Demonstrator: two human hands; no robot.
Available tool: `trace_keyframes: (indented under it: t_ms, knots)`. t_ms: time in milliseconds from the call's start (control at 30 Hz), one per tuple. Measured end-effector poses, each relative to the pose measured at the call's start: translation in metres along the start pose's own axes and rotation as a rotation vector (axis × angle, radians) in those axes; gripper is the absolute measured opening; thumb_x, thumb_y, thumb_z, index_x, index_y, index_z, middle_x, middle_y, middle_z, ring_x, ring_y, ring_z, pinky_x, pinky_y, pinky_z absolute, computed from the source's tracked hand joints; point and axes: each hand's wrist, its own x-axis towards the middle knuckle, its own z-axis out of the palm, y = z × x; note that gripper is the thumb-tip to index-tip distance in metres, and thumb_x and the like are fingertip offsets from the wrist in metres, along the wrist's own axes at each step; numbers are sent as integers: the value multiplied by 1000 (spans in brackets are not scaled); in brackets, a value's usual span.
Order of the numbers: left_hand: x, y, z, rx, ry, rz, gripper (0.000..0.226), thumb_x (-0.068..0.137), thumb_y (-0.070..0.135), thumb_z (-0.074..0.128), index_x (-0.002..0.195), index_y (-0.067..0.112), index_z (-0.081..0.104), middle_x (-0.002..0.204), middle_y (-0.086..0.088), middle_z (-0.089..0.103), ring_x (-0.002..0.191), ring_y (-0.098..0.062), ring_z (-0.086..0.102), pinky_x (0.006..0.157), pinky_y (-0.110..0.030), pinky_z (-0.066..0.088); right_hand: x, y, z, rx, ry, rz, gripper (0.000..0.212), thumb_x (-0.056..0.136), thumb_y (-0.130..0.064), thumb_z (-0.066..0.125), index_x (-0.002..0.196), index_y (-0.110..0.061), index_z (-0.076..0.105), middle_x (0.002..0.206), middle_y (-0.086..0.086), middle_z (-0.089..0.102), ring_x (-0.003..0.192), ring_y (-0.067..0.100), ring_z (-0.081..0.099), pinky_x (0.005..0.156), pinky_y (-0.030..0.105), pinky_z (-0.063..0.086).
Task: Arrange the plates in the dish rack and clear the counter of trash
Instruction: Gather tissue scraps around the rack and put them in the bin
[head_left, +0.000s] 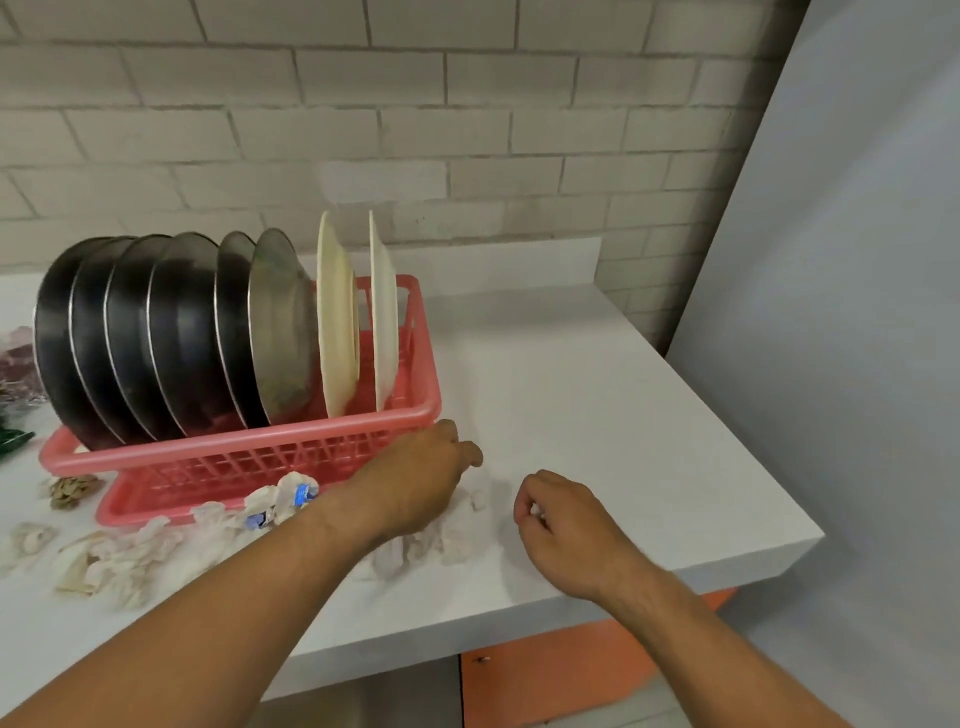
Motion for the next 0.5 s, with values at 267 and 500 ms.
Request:
trace_keyframes:
  t_ms: [267, 500]
  knots:
    - [-46, -30, -31, -287, 145, -108, 27, 96, 7, 43, 110, 19, 64, 111, 6, 58, 98, -12, 55, 87, -25, 47, 10, -36, 47, -227, -132, 11, 43, 90, -54, 51, 122, -25, 48, 113, -2, 54, 95, 18, 56, 75, 30, 46]
    - [-69, -40, -23, -685, 225, -288, 27, 92, 5, 40, 80, 20, 59, 65, -2, 60, 51, -5, 47, 46, -22, 40, 6, -37, 48, -165, -116, 80, 34, 99, -49, 40, 111, -19, 49, 99, -5, 56, 83, 14, 53, 70, 28, 42]
